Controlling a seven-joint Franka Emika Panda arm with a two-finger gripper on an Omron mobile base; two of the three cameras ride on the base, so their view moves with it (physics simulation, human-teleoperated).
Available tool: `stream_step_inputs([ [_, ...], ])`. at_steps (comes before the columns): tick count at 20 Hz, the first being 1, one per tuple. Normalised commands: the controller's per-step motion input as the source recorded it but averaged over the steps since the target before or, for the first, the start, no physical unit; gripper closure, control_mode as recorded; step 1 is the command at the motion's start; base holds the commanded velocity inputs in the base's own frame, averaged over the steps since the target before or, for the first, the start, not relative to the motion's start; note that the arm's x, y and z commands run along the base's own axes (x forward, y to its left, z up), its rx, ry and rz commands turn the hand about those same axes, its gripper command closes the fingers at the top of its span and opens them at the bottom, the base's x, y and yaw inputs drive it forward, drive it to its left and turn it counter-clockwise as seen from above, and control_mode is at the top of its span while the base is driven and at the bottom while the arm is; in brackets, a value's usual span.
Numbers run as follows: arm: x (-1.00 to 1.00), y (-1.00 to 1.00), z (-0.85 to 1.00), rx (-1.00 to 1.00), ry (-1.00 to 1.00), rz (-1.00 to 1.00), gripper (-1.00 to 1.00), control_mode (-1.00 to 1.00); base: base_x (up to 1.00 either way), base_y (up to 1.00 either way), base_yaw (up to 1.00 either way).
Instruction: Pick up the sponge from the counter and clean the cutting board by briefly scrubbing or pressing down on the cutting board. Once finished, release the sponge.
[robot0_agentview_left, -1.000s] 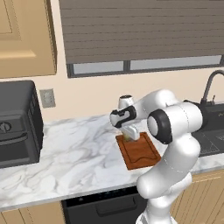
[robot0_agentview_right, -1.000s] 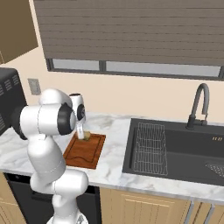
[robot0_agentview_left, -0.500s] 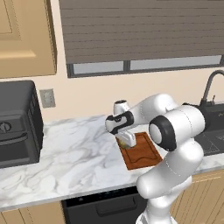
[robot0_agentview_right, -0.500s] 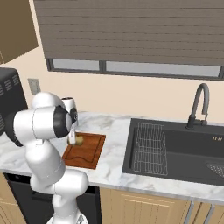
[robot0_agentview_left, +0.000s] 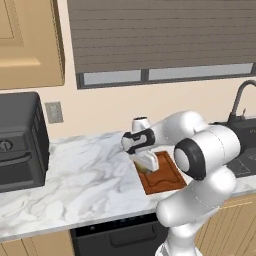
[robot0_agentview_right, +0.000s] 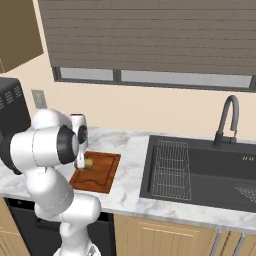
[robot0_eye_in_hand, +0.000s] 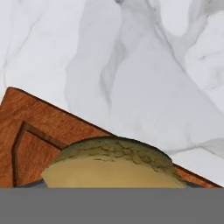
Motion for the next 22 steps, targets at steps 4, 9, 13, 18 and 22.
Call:
stream_step_inputs([
  [4, -0.83, 0.00, -0.39, 0.05, 0.08, 0.03, 1.00, -1.00, 0.00, 0.00, 0.00],
  [9, -0.92, 0.00, -0.40, 0.07, 0.02, 0.02, 1.00, -1.00, 0.00, 0.00, 0.00],
  [13, -0.99, 0.00, -0.42, 0.05, 0.00, 0.00, 1.00, -1.00, 0.00, 0.00, 0.00],
  [18, -0.93, 0.00, -0.33, 0.05, 0.00, 0.00, 1.00, -1.00, 0.00, 0.00, 0.00],
  [22, -0.89, 0.00, -0.32, 0.04, 0.03, 0.00, 1.00, -1.00, 0.00, 0.00, 0.00],
])
